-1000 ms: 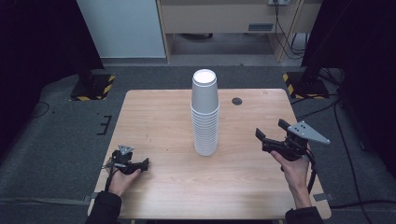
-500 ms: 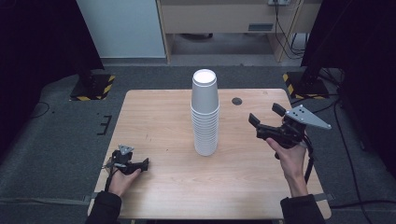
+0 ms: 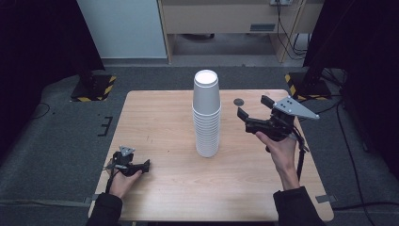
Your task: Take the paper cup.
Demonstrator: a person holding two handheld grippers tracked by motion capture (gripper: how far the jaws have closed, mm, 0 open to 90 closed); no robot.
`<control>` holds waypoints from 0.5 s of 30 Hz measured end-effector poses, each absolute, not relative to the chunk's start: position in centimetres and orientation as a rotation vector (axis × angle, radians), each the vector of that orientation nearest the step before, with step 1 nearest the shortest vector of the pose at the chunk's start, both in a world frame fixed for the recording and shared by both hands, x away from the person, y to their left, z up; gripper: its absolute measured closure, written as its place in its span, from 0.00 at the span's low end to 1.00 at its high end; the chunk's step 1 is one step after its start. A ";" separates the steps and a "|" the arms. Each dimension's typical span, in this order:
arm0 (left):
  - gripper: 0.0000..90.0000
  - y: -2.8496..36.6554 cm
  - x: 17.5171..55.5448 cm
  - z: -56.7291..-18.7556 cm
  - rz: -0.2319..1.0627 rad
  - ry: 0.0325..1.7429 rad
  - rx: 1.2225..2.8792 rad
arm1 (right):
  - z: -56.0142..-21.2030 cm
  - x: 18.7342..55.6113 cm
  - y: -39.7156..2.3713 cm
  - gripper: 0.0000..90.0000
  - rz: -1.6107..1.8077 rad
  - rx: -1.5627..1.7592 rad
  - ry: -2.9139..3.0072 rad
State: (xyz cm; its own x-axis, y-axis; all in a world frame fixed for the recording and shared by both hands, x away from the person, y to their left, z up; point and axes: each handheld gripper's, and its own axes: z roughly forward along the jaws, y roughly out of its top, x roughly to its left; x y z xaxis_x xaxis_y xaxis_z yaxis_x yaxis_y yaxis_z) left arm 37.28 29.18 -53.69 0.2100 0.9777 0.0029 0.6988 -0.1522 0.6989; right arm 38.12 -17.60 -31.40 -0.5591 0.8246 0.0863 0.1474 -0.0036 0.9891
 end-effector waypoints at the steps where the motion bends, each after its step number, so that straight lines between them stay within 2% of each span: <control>1: 0.00 29.2 37.3 -53.7 0.635 1.549 1.920 | -31.3 38.2 -17.4 0.08 1.610 1.003 1.734; 15: 0.00 29.2 37.3 -53.7 0.633 1.548 1.922 | -30.2 39.7 -13.8 0.08 1.613 0.936 1.802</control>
